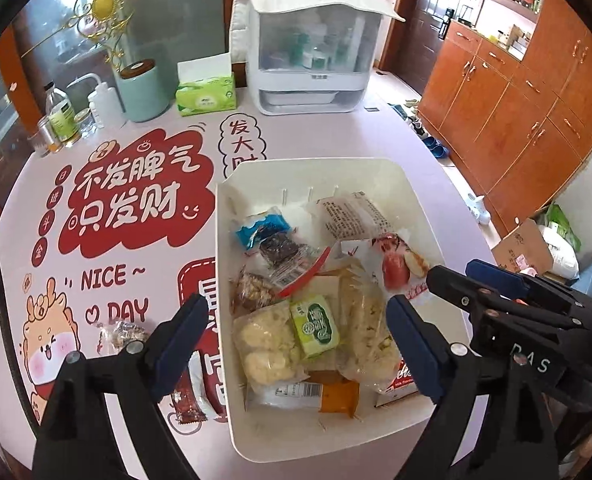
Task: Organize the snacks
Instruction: 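Carry the green packet and apple-print bag into the white tray and release, then move both tools back over the clear snack bag and foil bar, then grasp the clear dried-snack bag with the left tool while the right tool grasps the dark foil bar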
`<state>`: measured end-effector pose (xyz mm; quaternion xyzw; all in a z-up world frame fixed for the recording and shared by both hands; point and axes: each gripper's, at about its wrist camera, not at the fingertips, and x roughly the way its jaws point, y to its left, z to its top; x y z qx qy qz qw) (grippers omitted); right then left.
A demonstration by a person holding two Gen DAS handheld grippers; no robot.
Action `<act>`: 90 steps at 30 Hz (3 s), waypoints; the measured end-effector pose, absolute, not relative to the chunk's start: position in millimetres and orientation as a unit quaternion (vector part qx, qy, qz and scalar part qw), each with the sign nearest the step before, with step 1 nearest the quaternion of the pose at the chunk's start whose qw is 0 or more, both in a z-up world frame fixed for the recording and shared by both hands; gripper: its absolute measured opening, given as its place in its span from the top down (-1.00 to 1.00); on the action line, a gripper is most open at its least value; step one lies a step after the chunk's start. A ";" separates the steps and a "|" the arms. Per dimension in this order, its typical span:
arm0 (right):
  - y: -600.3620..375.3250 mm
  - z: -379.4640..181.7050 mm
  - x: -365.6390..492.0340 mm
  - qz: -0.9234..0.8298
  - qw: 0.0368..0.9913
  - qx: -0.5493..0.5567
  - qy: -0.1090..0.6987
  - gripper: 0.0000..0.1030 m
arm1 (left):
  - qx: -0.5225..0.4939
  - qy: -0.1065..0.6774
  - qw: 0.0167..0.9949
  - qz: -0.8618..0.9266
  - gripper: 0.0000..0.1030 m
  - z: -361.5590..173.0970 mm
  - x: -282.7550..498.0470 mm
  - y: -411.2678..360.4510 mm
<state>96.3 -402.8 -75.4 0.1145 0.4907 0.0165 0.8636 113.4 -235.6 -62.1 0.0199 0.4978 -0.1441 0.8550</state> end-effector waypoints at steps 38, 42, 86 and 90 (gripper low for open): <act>-349.8 -86.8 65.9 0.035 0.851 0.108 0.512 -0.02 | 0.019 0.495 0.861 -0.112 -0.75 -62.6 66.8 -151.1; -336.1 -90.8 66.2 0.040 0.849 0.104 0.517 -0.02 | 0.018 0.501 0.861 -0.080 -0.75 -71.6 63.4 -113.5; -101.5 -208.1 59.9 -0.037 0.867 -0.025 0.496 -0.02 | 0.332 0.490 0.672 -0.446 -0.74 -227.0 172.4 -56.5; -104.2 -217.1 63.8 -0.062 0.871 -0.038 0.486 -0.03 | 0.327 0.498 0.662 -0.455 -0.69 -235.8 175.6 -61.8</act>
